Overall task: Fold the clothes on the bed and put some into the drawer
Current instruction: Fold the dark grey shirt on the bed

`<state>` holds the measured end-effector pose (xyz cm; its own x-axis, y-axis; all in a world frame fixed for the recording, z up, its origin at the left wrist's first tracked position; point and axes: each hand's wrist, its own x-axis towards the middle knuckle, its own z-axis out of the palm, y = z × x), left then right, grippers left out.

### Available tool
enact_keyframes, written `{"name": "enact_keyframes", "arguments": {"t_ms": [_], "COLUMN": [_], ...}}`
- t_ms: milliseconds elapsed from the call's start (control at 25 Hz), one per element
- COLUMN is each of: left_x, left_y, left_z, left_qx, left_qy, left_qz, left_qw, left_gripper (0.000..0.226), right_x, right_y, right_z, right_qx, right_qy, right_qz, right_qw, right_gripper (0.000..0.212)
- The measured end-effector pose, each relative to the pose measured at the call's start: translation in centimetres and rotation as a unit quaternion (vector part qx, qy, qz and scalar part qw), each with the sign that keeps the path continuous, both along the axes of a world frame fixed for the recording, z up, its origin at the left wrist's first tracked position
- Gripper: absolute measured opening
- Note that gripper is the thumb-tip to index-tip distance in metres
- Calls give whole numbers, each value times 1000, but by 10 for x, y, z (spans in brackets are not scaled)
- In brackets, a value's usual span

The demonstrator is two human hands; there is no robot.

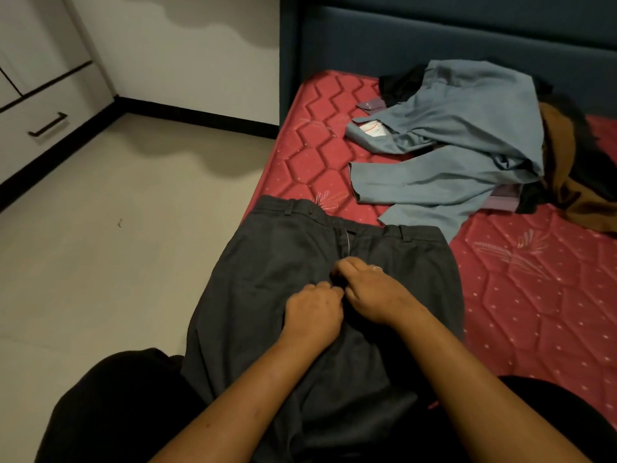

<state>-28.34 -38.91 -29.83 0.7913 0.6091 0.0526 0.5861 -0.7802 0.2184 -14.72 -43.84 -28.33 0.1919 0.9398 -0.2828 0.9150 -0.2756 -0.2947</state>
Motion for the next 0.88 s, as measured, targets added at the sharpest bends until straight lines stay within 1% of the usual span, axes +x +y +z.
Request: {"name": "enact_keyframes", "arguments": {"t_ms": [40, 80, 160, 240, 320, 400, 480, 520, 560, 600, 640, 680, 720, 800, 880], "left_x": [0, -1, -4, -12, -23, -34, -40, -40, -38, -36, -33, -29, -25, -21, -20], "left_y": [2, 5, 12, 21, 30, 36, 38, 36, 35, 34, 31, 28, 26, 23, 26], "left_z": [5, 11, 26, 42, 53, 58, 59, 56, 51, 45, 39, 33, 26, 14, 11], "left_qx": [-5, -24, -89, -128, -161, -169, -164, -158, -155, -160, -172, -172, -151, -105, -98], "left_qy": [10, 29, 78, 116, 165, 196, 202, 195, 184, 170, 150, 126, 97, 35, -25], "left_qz": [6, 4, -3, -12, -27, -23, -10, -6, -4, 0, 7, 18, 33, 73, 95], "left_qw": [1000, 999, 993, 985, 973, 966, 966, 968, 971, 972, 973, 977, 983, 991, 990], "left_gripper": [14, 22, 28, 21, 15, 12, 8, 9, 18, 32, 46, 53, 51, 35, 27], "right_x": [2, 4, 6, 3, -1, -6, -12, -14, -16, -17, -16, -16, -14, -13, -12], "right_y": [0, 0, 0, 0, 1, 0, -2, -2, -2, -1, -1, -1, -1, -2, -3], "right_z": [0, 1, 5, 14, 23, 29, 30, 28, 24, 22, 19, 18, 18, 18, 22], "right_qx": [0, -7, -3, 16, 8, 8, 23, 35, 52, 74, 101, 133, 162, 185, 170], "right_qy": [-11, -26, -50, -62, -57, -50, -42, -36, -33, -42, -55, -68, -81, -88, -38], "right_qz": [-6, -12, -24, -23, -4, 34, 71, 83, 88, 90, 88, 80, 73, 59, -2], "right_qw": [1000, 1000, 998, 998, 998, 998, 996, 995, 994, 992, 989, 986, 981, 977, 985], "right_gripper": [24, 23, 26, 28, 28, 28, 24, 19, 13, 9, 10, 12, 12, 8, 22]}}
